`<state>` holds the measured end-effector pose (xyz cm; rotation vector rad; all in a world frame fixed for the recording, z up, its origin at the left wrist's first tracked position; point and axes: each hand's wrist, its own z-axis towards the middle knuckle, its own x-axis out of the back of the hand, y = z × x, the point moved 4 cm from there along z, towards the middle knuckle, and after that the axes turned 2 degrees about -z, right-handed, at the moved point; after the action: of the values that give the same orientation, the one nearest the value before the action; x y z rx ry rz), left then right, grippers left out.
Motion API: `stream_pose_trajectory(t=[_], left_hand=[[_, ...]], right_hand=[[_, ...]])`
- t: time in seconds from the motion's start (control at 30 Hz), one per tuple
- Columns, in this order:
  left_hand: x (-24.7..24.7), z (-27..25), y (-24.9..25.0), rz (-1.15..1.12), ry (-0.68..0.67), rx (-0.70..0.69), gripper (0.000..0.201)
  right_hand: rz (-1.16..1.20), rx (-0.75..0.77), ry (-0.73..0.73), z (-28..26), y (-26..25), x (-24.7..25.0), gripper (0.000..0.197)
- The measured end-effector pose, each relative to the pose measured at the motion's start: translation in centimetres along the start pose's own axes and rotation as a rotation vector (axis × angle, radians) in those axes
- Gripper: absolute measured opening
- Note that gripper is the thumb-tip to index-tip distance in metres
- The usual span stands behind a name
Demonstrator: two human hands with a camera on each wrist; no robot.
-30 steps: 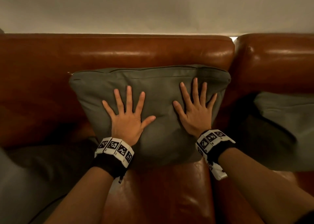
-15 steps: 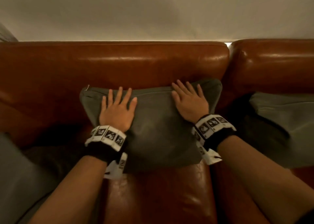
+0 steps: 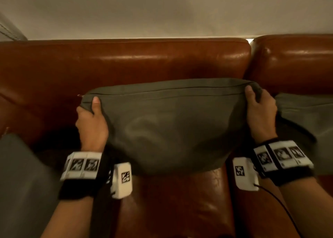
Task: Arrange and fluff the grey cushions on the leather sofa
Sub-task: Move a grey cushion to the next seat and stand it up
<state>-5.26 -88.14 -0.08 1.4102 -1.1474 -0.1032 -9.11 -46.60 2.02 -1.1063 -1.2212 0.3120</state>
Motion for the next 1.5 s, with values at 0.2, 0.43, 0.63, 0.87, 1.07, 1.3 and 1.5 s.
stream_pose_trajectory(t=[0.2, 0.43, 0.63, 0.87, 1.07, 1.3, 1.5], left_hand=[[-3.2, -2.0, -3.2, -0.364, -0.260, 0.352, 0.054], [-2.3, -3.3, -3.2, -0.596, -0.268, 0.218, 0.022], [-2.9, -2.7, -6.1, -0.331, -0.221, 0.345, 0.020], [-5.4, -6.1, 6.2, 0.492, -0.065, -0.733, 0.043], [-11.4, -2.3, 4.1, 0.961, -0.614, -0.564, 0.055], [-3.8, 1.5, -0.6, 0.631, -0.421, -0.190, 0.060], [-2.1, 0.6, -1.0, 0.117, -0.251, 0.017, 0.062]], right_hand=[[0.068, -0.331, -0.054, 0.5, 4.7, -0.7, 0.043], [0.343, -0.356, -0.035, -2.3, 5.2, 0.0, 0.018], [0.168, -0.428, -0.099, -2.5, 6.1, -1.7, 0.014], [-0.408, 0.509, -0.115, -3.0, -5.2, -5.2, 0.037], [-0.900, 0.390, -0.707, -1.0, -5.1, -11.8, 0.057], [-0.710, 0.110, -0.440, 2.4, 1.7, -3.9, 0.056], [-0.009, -0.349, -0.093, 1.7, 5.0, -1.1, 0.058]])
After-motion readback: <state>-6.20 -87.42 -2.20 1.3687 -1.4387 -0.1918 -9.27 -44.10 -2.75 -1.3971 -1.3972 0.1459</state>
